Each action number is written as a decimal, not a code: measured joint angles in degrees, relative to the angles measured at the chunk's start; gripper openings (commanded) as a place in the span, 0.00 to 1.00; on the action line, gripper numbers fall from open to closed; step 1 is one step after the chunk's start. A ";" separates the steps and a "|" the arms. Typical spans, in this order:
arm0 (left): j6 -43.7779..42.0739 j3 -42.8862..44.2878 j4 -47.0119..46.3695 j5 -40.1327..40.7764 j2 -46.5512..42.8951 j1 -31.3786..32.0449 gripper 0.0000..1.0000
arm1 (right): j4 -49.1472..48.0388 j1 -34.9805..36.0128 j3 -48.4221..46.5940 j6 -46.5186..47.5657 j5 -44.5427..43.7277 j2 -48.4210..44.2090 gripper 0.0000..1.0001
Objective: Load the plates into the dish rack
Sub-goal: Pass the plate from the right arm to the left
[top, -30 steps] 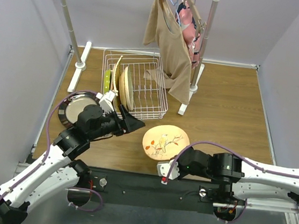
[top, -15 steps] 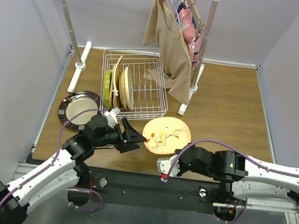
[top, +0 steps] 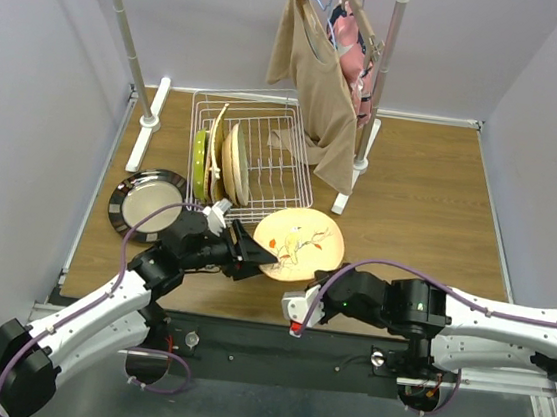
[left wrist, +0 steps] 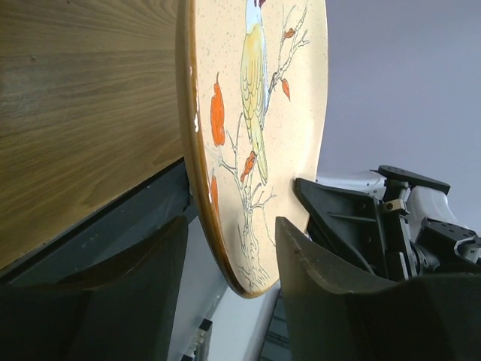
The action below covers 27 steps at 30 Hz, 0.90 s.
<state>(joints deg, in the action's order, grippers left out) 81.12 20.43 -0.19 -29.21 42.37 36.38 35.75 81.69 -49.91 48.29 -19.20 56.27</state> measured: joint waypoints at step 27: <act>-11.04 8.59 5.64 2.01 1.36 -0.42 0.00 | -3.87 0.83 -2.99 -0.44 0.24 -2.51 0.87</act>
<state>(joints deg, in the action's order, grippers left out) 70.08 29.02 5.45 -27.20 43.72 35.97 31.88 82.52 -52.90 47.86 -18.96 53.76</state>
